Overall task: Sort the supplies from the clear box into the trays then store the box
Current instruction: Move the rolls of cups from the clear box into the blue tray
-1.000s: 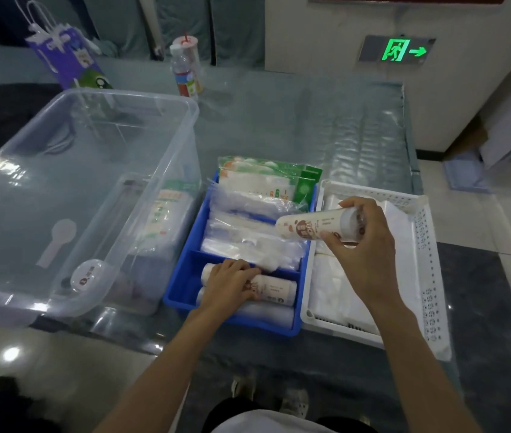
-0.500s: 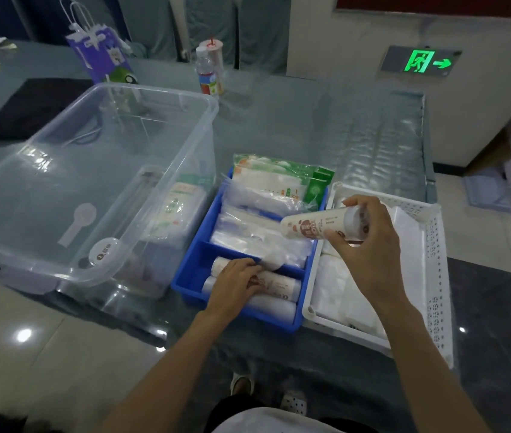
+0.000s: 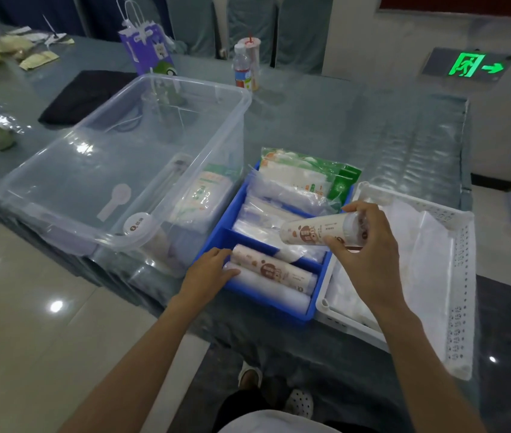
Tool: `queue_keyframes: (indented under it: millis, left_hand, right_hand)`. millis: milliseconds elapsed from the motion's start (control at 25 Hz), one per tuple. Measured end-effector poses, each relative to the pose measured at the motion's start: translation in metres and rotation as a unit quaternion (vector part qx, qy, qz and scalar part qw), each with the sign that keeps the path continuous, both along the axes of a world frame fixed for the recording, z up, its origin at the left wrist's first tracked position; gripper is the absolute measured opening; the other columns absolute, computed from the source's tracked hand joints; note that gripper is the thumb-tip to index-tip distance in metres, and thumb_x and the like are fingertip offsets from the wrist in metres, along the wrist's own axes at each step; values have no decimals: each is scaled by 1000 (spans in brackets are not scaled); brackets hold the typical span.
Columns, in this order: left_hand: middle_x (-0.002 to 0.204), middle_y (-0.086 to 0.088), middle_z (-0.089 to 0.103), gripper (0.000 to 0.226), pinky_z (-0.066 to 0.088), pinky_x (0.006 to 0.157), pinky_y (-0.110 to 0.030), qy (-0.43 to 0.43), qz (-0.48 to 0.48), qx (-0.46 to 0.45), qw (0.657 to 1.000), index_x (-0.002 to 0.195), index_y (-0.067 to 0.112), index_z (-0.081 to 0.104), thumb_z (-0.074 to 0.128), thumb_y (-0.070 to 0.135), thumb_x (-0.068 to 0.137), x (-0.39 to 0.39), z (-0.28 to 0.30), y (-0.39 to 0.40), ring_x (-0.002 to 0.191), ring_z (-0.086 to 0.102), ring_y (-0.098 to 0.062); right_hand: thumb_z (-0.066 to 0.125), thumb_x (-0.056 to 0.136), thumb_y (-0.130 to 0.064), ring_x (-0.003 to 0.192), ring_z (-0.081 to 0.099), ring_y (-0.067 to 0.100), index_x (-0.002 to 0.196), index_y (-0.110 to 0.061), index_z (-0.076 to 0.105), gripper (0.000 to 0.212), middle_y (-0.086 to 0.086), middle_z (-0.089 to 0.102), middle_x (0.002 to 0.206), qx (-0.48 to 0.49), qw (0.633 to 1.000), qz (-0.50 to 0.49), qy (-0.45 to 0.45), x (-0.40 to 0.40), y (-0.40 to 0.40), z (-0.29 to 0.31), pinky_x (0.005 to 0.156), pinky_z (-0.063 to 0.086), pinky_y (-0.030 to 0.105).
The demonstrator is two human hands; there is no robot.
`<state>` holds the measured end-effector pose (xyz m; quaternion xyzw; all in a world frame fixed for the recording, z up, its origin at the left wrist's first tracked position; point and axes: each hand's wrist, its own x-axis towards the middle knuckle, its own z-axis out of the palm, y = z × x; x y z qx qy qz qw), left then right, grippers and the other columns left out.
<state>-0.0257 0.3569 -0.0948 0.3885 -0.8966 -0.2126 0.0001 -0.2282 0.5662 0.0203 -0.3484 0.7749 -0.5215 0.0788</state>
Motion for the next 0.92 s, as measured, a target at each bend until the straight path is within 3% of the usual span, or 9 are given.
queue_keyframes:
  millis: [120,200,560,760,920]
  left_hand:
    - [91,-2,63,49,53,77,-41,-90,19,-41,995,96,18,59,46,64,86,4,1,3,86,60,-21]
    - [81,0,61,53,54,74,-40,-102,36,-34,994,86,18,56,42,69,84,2,2,7,76,59,-18]
    - [93,7,58,37,52,72,-30,117,122,22,985,95,25,51,61,57,80,-1,12,25,84,57,-10]
    - [111,6,43,27,48,78,-22,226,126,26,966,103,20,46,65,28,86,-13,28,43,99,50,-11]
    - [125,5,41,21,48,79,-16,310,115,128,935,106,15,48,61,12,89,-27,44,56,107,49,-12]
  right_hand:
    - [77,77,-19,116,53,13,118,-22,46,52,-5,51,126,4,1000,6,-3,4,2,-3,87,53,22]
    - [76,77,-19,117,52,14,119,-21,46,51,-4,51,127,8,1000,5,0,5,3,-4,88,52,24]
    - [76,77,-21,114,51,14,119,-21,47,50,0,52,127,18,1000,-12,19,1,11,-4,89,50,26]
    - [74,77,-23,115,52,15,121,-18,47,52,1,52,128,19,1000,-10,17,2,10,-4,93,49,28]
    - [74,77,-25,115,54,18,122,-18,48,53,1,53,129,22,999,-12,20,1,10,-4,94,48,28]
